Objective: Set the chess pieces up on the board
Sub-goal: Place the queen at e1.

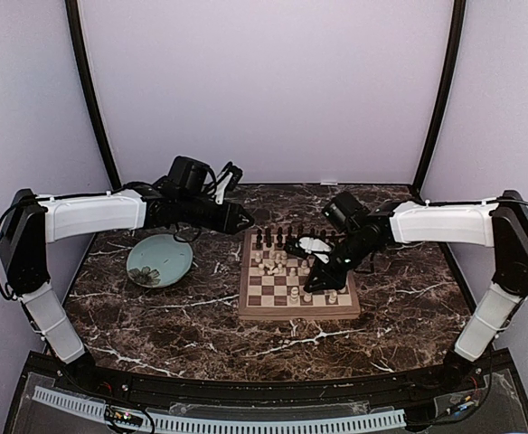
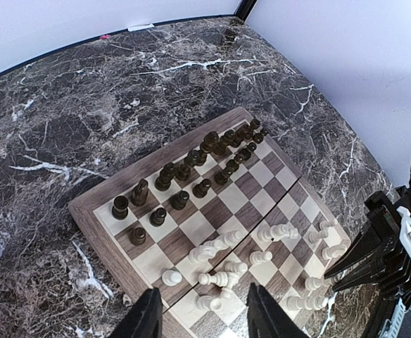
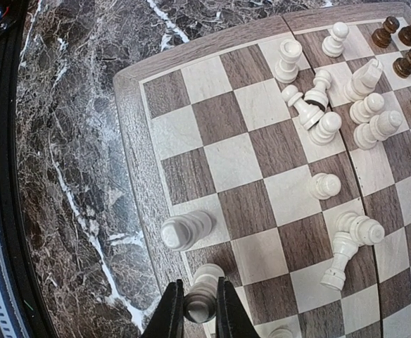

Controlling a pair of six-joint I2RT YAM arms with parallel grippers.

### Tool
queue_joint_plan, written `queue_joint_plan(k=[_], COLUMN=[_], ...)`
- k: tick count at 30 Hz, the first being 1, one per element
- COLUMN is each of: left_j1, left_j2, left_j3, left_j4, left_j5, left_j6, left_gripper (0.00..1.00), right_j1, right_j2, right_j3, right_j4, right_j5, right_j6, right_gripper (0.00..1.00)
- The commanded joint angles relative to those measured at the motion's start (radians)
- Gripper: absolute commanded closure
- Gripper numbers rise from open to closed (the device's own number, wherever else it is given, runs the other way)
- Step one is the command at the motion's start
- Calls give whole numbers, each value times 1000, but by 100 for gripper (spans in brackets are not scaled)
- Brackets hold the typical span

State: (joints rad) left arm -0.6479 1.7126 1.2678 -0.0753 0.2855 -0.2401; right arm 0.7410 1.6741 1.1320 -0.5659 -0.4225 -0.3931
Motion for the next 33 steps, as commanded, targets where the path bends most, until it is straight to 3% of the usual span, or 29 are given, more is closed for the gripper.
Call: queue_joint_plan(k=[1, 17, 26, 33], left_j1=[8, 13, 14, 15], left_j2=[-42, -41, -40, -40], left_j3=[-5, -4, -4, -4], left_j4=[6, 5, 4, 3], left_j5=[-2, 4, 6, 9], left_j6=[5, 7, 5, 5], left_gripper=[57, 57, 57, 57], right_j1=[13, 20, 21, 11], right_j2=[19, 39, 14, -35], right_j3=[-6, -8, -12, 9], right_j4=[35, 36, 23, -14], right_j5=[-19, -15, -15, -23], right_j6=[-15, -19, -21, -24], right_gripper=[89, 87, 73, 69])
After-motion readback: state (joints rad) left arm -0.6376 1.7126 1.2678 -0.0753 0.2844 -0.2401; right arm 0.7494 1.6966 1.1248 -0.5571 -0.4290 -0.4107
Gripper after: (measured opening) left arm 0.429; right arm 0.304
